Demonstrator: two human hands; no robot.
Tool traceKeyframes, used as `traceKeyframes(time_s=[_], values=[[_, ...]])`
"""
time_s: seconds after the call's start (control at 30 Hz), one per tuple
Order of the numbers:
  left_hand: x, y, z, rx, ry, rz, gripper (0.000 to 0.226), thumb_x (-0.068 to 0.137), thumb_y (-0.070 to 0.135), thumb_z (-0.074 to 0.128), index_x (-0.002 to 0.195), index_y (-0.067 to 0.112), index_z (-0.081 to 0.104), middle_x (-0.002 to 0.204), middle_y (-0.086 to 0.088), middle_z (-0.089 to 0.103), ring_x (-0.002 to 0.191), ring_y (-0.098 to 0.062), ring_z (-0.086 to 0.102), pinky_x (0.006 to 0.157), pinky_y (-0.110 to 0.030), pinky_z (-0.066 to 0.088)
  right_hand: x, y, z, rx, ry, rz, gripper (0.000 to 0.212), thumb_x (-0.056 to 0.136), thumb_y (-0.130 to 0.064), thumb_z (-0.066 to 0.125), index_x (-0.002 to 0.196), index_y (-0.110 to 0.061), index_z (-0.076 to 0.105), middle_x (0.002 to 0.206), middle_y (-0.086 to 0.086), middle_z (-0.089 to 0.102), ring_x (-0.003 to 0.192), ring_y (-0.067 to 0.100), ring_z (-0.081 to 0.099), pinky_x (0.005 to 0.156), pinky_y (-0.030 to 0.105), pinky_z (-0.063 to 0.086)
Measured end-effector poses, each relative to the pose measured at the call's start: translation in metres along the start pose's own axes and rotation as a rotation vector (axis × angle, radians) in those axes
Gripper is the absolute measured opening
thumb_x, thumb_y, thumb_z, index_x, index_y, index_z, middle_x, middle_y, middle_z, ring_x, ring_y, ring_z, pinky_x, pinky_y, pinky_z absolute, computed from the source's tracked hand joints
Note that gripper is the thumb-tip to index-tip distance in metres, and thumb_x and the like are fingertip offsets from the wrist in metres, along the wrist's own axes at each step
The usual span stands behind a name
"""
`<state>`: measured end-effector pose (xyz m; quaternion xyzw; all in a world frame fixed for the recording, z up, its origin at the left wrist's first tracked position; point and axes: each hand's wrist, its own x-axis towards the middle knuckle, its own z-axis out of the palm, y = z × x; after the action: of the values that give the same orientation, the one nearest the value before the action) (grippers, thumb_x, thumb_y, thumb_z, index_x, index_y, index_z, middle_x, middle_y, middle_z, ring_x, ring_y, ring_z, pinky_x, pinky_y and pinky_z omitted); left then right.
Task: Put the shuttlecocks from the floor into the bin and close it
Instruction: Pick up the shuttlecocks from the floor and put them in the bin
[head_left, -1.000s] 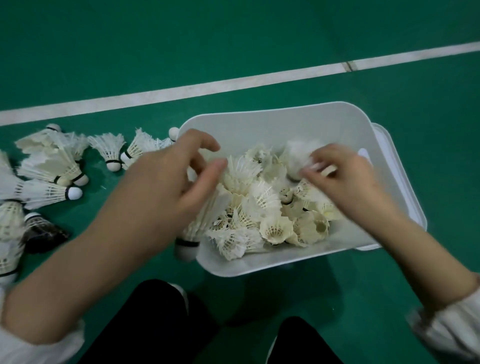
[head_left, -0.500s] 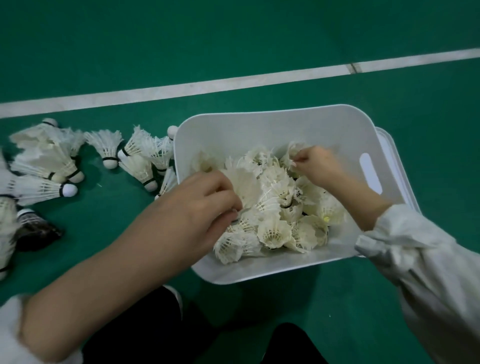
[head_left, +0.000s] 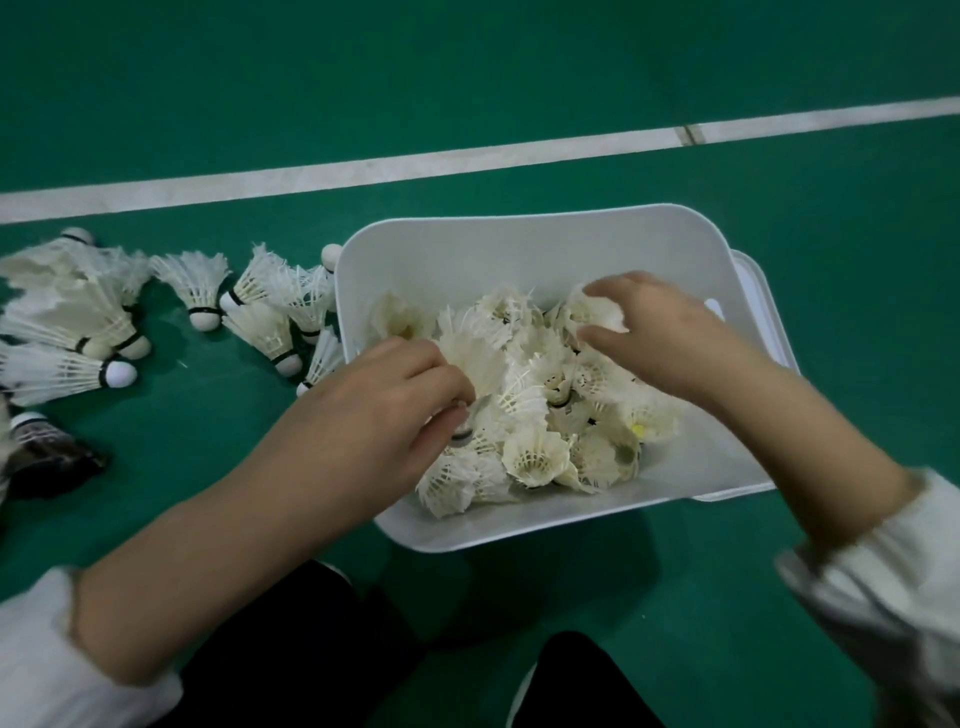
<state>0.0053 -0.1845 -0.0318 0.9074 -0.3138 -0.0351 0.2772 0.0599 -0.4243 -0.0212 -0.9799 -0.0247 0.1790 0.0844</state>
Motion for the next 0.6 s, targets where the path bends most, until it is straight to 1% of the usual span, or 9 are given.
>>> traceKeyframes(time_s=[0.07, 0.13, 0.17, 0.2, 0.27, 0.33, 0.4, 0.5, 0.6], values=[[-0.001, 0.002, -0.001, 0.004, 0.002, -0.003, 0.025, 0.086, 0.03, 0.043, 0.086, 0.016, 0.064, 0.081, 0.005, 0.058, 0.077, -0.016, 0.054, 0.063, -0.031, 0.047, -0.031, -0.023, -0.019, 0.195, 0.1, -0.204, 0.039, 0.089, -0.03, 0.056, 0.127, -0.024, 0.049, 0.129, -0.008, 0.047, 0.096, 0.005, 0.059, 0.088, 0.023, 0.049], [-0.001, 0.004, -0.001, -0.008, 0.011, 0.013, 0.023, 0.086, 0.029, 0.044, 0.086, 0.015, 0.063, 0.081, 0.005, 0.057, 0.077, -0.016, 0.053, 0.063, -0.03, 0.046, -0.052, -0.044, -0.02, 0.356, 0.047, -0.4, 0.036, 0.086, -0.024, 0.061, 0.121, -0.024, 0.055, 0.124, -0.012, 0.047, 0.086, -0.004, 0.056, 0.085, 0.012, 0.046], [0.0, 0.005, -0.001, -0.02, 0.02, 0.028, 0.022, 0.086, 0.028, 0.045, 0.086, 0.015, 0.063, 0.081, 0.005, 0.057, 0.077, -0.015, 0.052, 0.064, -0.03, 0.046, -0.056, -0.05, -0.013, 0.369, -0.007, -0.462, 0.032, 0.086, -0.022, 0.062, 0.118, -0.021, 0.058, 0.122, -0.011, 0.049, 0.084, -0.006, 0.054, 0.084, 0.012, 0.045], [0.0, 0.005, -0.001, -0.033, 0.033, 0.042, 0.022, 0.087, 0.028, 0.046, 0.088, 0.014, 0.063, 0.082, 0.004, 0.056, 0.077, -0.014, 0.05, 0.065, -0.029, 0.044, -0.057, -0.053, -0.004, 0.341, -0.04, -0.496, 0.026, 0.086, -0.021, 0.063, 0.112, -0.017, 0.062, 0.119, -0.007, 0.053, 0.083, -0.005, 0.053, 0.084, 0.016, 0.046], [0.0, 0.005, -0.001, -0.049, 0.057, 0.055, 0.023, 0.088, 0.028, 0.046, 0.095, 0.014, 0.064, 0.088, 0.003, 0.058, 0.083, -0.013, 0.051, 0.072, -0.028, 0.043, -0.051, -0.053, 0.011, 0.263, -0.023, -0.502, 0.016, 0.086, -0.019, 0.061, 0.099, -0.01, 0.066, 0.103, 0.002, 0.062, 0.083, 0.008, 0.058, 0.081, 0.033, 0.05], [-0.002, 0.004, -0.004, -0.035, 0.07, 0.027, 0.029, 0.089, 0.029, 0.048, 0.11, 0.015, 0.061, 0.107, 0.001, 0.058, 0.1, -0.012, 0.05, 0.088, -0.023, 0.04, -0.045, -0.045, 0.011, 0.252, 0.042, -0.438, 0.016, 0.087, -0.021, 0.061, 0.093, -0.008, 0.068, 0.094, 0.004, 0.065, 0.083, 0.018, 0.061, 0.077, 0.04, 0.05], [-0.005, 0.0, -0.011, -0.006, 0.078, -0.071, 0.037, 0.088, 0.033, 0.051, 0.122, 0.017, 0.055, 0.122, 0.0, 0.051, 0.11, -0.009, 0.043, 0.096, -0.023, 0.035, -0.041, -0.032, 0.0, 0.259, 0.144, -0.337, 0.019, 0.088, -0.026, 0.059, 0.092, -0.01, 0.069, 0.092, 0.002, 0.066, 0.08, 0.017, 0.061, 0.077, 0.037, 0.051], [-0.008, -0.018, -0.021, 0.037, 0.081, -0.283, 0.038, 0.084, 0.038, 0.048, 0.115, 0.018, 0.056, 0.113, 0.001, 0.048, 0.097, -0.009, 0.041, 0.084, -0.028, 0.037, -0.03, 0.005, -0.013, 0.185, 0.297, -0.089, 0.024, 0.092, -0.026, 0.053, 0.1, -0.008, 0.068, 0.097, 0.004, 0.064, 0.081, 0.018, 0.06, 0.075, 0.027, 0.046], [-0.012, -0.036, -0.024, 0.13, 0.037, -0.388, 0.022, 0.085, 0.038, 0.047, 0.097, 0.02, 0.053, 0.091, 0.004, 0.048, 0.08, -0.015, 0.046, 0.069, -0.034, 0.041, -0.006, 0.042, 0.0, 0.017, 0.271, 0.095, 0.027, 0.095, -0.019, 0.045, 0.099, 0.0, 0.065, 0.102, 0.016, 0.062, 0.086, 0.031, 0.057, 0.074, 0.033, 0.041]])
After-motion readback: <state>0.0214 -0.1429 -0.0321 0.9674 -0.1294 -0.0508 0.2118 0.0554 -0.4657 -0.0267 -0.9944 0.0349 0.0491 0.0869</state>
